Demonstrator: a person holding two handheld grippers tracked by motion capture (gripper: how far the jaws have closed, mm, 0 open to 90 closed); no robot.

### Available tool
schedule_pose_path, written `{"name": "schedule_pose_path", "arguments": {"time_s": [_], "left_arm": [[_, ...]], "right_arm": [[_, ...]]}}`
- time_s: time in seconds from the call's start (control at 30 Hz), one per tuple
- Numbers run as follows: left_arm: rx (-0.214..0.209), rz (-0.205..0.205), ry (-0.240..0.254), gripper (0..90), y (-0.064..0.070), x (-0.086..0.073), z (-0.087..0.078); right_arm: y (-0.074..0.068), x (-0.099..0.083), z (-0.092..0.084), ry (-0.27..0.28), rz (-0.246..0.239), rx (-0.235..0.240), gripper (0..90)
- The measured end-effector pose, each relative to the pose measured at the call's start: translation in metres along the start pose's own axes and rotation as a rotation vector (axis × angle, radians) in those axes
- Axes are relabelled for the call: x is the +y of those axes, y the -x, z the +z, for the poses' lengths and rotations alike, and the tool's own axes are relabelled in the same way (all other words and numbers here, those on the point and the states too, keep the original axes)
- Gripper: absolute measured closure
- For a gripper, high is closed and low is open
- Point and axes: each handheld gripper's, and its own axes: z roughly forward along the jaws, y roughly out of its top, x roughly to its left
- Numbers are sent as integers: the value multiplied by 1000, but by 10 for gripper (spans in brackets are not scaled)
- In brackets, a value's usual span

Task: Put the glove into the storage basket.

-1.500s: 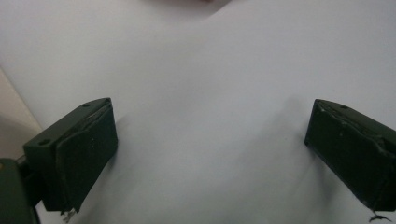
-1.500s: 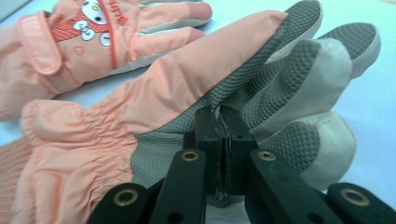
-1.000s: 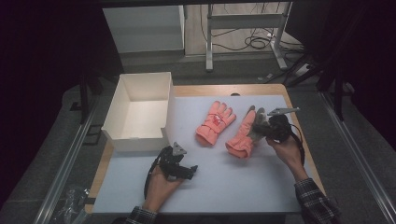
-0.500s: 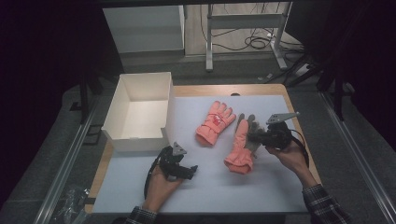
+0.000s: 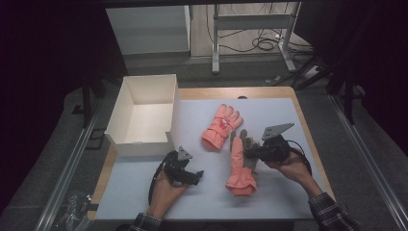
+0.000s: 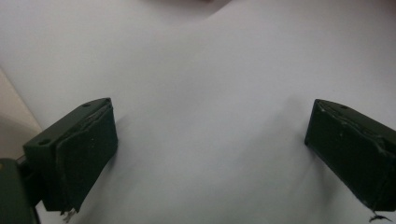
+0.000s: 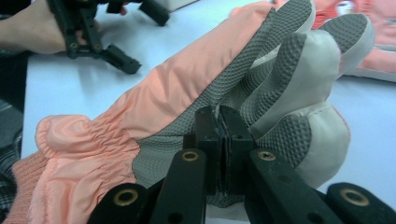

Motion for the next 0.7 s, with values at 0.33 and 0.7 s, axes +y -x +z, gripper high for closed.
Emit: {"name": "schedule_pose_path", "arguments": {"time_s": [0.33, 0.7], "left_arm": [[-1, -10, 5, 23, 1, 0, 0], [0, -5, 6, 23, 0, 0, 0]], "right_arm": [[1, -5, 29, -103, -47, 61, 866], [7, -2, 21, -44, -54, -38, 654]]}}
